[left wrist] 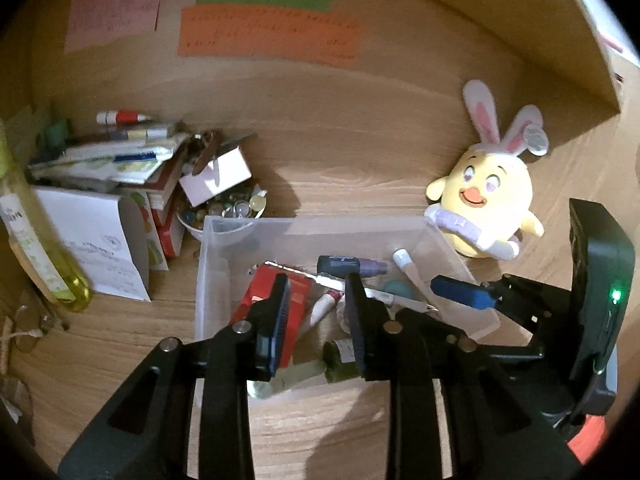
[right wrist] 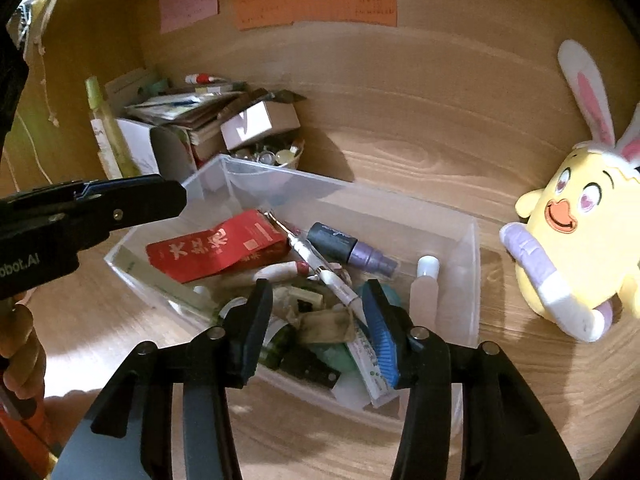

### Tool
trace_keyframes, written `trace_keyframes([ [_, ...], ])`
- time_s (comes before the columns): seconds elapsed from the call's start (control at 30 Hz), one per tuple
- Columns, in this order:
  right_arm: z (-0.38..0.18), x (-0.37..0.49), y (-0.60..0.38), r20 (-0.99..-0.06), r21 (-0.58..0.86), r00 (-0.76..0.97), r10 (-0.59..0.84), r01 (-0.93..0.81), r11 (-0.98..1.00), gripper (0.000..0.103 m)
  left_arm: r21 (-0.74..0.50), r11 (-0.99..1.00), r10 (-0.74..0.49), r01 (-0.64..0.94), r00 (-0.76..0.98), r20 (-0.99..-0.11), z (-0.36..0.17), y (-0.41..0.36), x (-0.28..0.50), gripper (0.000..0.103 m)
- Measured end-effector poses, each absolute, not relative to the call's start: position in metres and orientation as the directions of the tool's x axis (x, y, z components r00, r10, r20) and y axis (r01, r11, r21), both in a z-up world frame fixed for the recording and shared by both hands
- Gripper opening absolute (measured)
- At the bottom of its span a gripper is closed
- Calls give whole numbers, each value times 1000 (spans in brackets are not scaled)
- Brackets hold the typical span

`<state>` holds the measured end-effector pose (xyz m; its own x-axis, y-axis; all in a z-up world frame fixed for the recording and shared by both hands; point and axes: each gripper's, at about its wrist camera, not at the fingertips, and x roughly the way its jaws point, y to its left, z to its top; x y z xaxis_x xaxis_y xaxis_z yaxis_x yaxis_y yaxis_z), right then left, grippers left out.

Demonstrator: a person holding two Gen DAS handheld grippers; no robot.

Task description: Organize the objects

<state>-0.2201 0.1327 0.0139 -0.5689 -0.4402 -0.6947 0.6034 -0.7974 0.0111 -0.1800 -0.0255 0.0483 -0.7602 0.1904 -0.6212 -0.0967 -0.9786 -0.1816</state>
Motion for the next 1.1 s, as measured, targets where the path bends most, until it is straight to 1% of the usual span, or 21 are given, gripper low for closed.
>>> trace_keyframes([
  [0.07,20,-214,138,-686,14,-574,-447,603,-797,43,-173,-979,189,-104,-773,-606,54,-25,-171,32],
  [0.23,33,-197,152,-658,27,-592,-466,599,-800,44,-115,-989,145,-96,-810,-569,62,-20,-148,48],
  [0.3,38,-189,160,-645,44,-594,-481,599,-800,45,-94,-991,132,-96,-822,-555,63,-17,-137,51],
  [0.33,39,-186,163,-640,51,-595,-486,598,-800,47,-89,-991,130,-96,-825,-550,63,-16,-133,55],
  [0.37,40,-183,166,-637,55,-596,-490,598,-800,52,-87,-991,130,-99,-828,-545,63,-16,-128,57],
  [0.4,42,-178,169,-628,58,-603,-492,595,-802,55,-88,-991,134,-103,-832,-538,63,-15,-123,62],
  [0.43,42,-174,173,-620,57,-611,-492,590,-806,61,-91,-990,137,-104,-836,-532,62,-15,-119,67],
  [0.47,43,-171,175,-614,55,-619,-490,586,-809,66,-93,-990,138,-105,-839,-527,62,-15,-114,70],
  [0.5,43,-166,179,-608,52,-627,-488,581,-812,68,-94,-990,140,-106,-841,-523,60,-14,-110,73],
  [0.53,43,-162,182,-603,52,-632,-487,579,-814,73,-96,-990,140,-105,-843,-520,59,-14,-106,77],
  [0.6,42,-154,187,-593,50,-643,-484,571,-819,78,-93,-990,135,-102,-845,-517,55,-12,-99,85],
  [0.63,41,-151,189,-590,47,-649,-481,566,-823,82,-91,-991,133,-100,-846,-517,52,-11,-97,88],
  [0.67,39,-145,192,-583,42,-659,-474,559,-828,84,-88,-991,131,-100,-846,-517,50,-10,-94,89],
  [0.8,34,-131,198,-576,41,-667,-473,554,-831,86,-78,-992,127,-101,-839,-529,37,-5,-84,90],
  [0.97,25,-119,200,-575,28,-677,-460,545,-838,87,-122,-987,156,-107,-820,-551,23,-6,-77,90],
  [1.1,20,-115,202,-579,43,-668,-467,547,-836,87,-128,-987,155,-100,-815,-559,16,-6,-74,91],
])
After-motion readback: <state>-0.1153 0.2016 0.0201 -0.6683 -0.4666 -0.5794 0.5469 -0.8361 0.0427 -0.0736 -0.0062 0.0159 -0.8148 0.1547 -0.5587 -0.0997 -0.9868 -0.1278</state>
